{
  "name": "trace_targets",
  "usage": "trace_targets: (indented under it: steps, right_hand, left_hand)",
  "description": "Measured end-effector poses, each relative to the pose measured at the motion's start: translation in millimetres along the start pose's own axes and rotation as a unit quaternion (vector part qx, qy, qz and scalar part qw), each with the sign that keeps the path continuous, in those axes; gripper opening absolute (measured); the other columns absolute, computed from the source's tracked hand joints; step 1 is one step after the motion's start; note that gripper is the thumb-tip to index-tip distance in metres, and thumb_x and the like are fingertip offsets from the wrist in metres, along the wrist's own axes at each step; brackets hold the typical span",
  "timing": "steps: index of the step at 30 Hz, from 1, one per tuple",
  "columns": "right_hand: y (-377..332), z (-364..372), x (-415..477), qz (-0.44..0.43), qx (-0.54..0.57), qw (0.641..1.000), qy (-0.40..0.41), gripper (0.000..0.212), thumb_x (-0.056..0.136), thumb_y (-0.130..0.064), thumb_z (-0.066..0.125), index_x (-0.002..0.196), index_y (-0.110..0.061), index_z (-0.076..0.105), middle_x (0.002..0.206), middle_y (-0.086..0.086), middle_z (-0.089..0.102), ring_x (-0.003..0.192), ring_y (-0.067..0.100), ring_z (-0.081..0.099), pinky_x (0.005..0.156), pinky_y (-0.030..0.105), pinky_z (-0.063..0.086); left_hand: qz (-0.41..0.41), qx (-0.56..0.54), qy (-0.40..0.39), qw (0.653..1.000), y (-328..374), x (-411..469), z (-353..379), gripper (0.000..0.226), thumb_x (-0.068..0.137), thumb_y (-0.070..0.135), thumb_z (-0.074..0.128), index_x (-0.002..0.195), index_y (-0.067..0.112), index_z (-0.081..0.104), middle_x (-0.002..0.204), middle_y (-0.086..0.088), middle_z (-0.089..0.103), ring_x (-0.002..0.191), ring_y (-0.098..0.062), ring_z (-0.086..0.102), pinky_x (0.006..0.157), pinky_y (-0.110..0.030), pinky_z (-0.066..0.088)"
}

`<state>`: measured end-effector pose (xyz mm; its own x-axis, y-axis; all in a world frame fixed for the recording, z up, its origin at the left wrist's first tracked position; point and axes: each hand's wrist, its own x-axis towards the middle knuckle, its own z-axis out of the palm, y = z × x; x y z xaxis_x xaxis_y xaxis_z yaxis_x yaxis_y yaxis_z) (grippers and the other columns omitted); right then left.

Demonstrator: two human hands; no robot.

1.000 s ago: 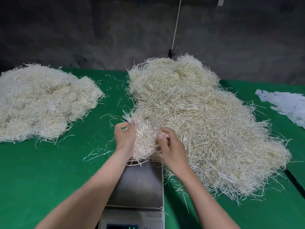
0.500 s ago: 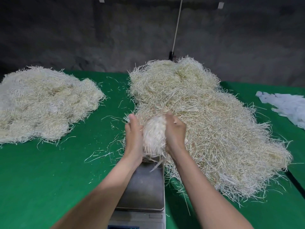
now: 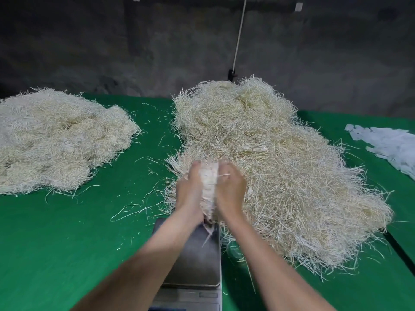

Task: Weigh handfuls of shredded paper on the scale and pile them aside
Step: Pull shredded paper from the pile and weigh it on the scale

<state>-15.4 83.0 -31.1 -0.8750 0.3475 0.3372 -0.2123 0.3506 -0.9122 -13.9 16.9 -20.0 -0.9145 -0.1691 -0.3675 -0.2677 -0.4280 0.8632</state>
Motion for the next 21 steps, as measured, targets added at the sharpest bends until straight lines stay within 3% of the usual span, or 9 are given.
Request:
trace_targets:
  steps: [3, 8, 11, 14, 15, 16, 17, 18, 21]
  right_hand:
    - [-3.8, 13.8, -24.7, 0.011, 0.029, 0.999, -0.044, 0.041, 0.097, -0.031, 0.039, 0.057, -0.029, 0.046, 0.052, -0.01, 0.047, 0.046, 0.002, 0.036, 0.046, 0.018, 0.028]
    - [5.7, 1.9, -0.5, 0.07, 0.059, 0.996, 0.005, 0.033, 0.098, -0.006, 0.044, 0.071, -0.019, 0.058, 0.062, -0.007, 0.05, 0.043, -0.002, 0.044, 0.042, 0.012, 0.032]
    - [2.0, 22.2, -31.5, 0.05, 0.036, 0.998, -0.027, 0.038, 0.097, -0.012, 0.038, 0.063, -0.023, 0.051, 0.054, -0.012, 0.046, 0.046, -0.005, 0.045, 0.044, 0.017, 0.03]
    - [9.1, 10.6, -9.1, 0.133, 0.065, 0.988, -0.049, 0.024, 0.098, -0.005, 0.037, 0.09, -0.009, 0.059, 0.091, -0.003, 0.062, 0.068, -0.005, 0.047, 0.066, 0.02, 0.042]
    - [11.4, 0.3, -0.8, 0.136, 0.07, 0.988, -0.038, 0.02, 0.097, -0.005, 0.039, 0.098, -0.013, 0.056, 0.109, -0.003, 0.06, 0.085, -0.001, 0.051, 0.081, 0.023, 0.044]
    - [13.5, -8.7, 4.4, 0.12, 0.096, 0.987, -0.038, 0.017, 0.097, -0.011, 0.042, 0.108, -0.018, 0.053, 0.122, -0.006, 0.054, 0.101, 0.001, 0.051, 0.093, 0.024, 0.042]
    - [13.3, -14.9, 6.5, 0.099, 0.136, 0.984, -0.063, 0.025, 0.098, -0.027, 0.044, 0.122, -0.023, 0.048, 0.134, -0.011, 0.044, 0.115, 0.0, 0.046, 0.098, 0.022, 0.038]
    - [10.6, -17.8, 6.2, 0.091, 0.168, 0.975, -0.116, 0.043, 0.094, -0.048, 0.042, 0.133, -0.03, 0.04, 0.14, -0.019, 0.034, 0.121, -0.008, 0.039, 0.096, 0.017, 0.035]
    - [-0.9, -13.5, -1.0, 0.157, 0.167, 0.94, -0.253, 0.069, 0.075, -0.075, 0.046, 0.134, -0.038, 0.043, 0.133, -0.018, 0.042, 0.117, -0.013, 0.041, 0.082, 0.009, 0.035]
  left_hand:
    - [0.027, -0.019, 0.056, 0.998, 17.4, 10.1, -1.2, 0.04, 0.095, 0.036, 0.053, 0.067, 0.008, 0.054, 0.045, -0.002, 0.052, 0.032, -0.011, 0.05, 0.033, -0.015, 0.035]
    - [0.007, 0.051, -0.003, 0.999, 2.6, -7.1, -0.7, 0.035, 0.096, 0.03, 0.052, 0.065, 0.014, 0.05, 0.043, 0.004, 0.05, 0.038, -0.01, 0.05, 0.04, -0.016, 0.038]
    - [0.042, 0.032, 0.062, 0.997, 12.4, 12.4, -7.2, 0.042, 0.096, 0.033, 0.051, 0.061, 0.013, 0.043, 0.045, 0.0, 0.036, 0.038, -0.014, 0.035, 0.038, -0.02, 0.026]
    - [0.063, 0.066, 0.037, 0.995, 0.6, 10.6, -10.4, 0.035, 0.096, 0.044, 0.048, 0.084, 0.012, 0.057, 0.051, 0.008, 0.05, 0.05, -0.016, 0.022, 0.05, -0.022, 0.029]
    - [0.098, 0.101, 0.016, 0.99, -2.6, 9.2, -11.9, 0.038, 0.095, 0.045, 0.048, 0.104, 0.011, 0.06, 0.053, 0.009, 0.056, 0.079, -0.003, 0.026, 0.054, -0.022, 0.031]
    - [0.143, 0.149, 0.005, 0.978, -2.4, 10.0, -13.1, 0.046, 0.094, 0.047, 0.049, 0.12, 0.011, 0.056, 0.054, 0.013, 0.058, 0.043, -0.015, 0.034, 0.059, -0.018, 0.031]
    - [0.191, 0.2, -0.004, 0.961, -0.6, 12.0, -13.2, 0.05, 0.092, 0.05, 0.05, 0.125, 0.013, 0.052, 0.063, 0.018, 0.059, 0.054, 0.012, 0.052, 0.062, -0.015, 0.031]
    - [0.216, 0.242, -0.016, 0.946, 1.2, 13.9, -11.4, 0.05, 0.088, 0.055, 0.051, 0.121, 0.018, 0.05, 0.078, 0.02, 0.056, 0.067, 0.017, 0.052, 0.066, -0.014, 0.032]
    - [0.215, 0.234, -0.048, 0.947, 2.9, 11.6, -3.0, 0.057, 0.078, 0.068, 0.046, 0.111, 0.022, 0.041, 0.112, 0.008, 0.049, 0.105, -0.004, 0.051, 0.083, -0.017, 0.039]
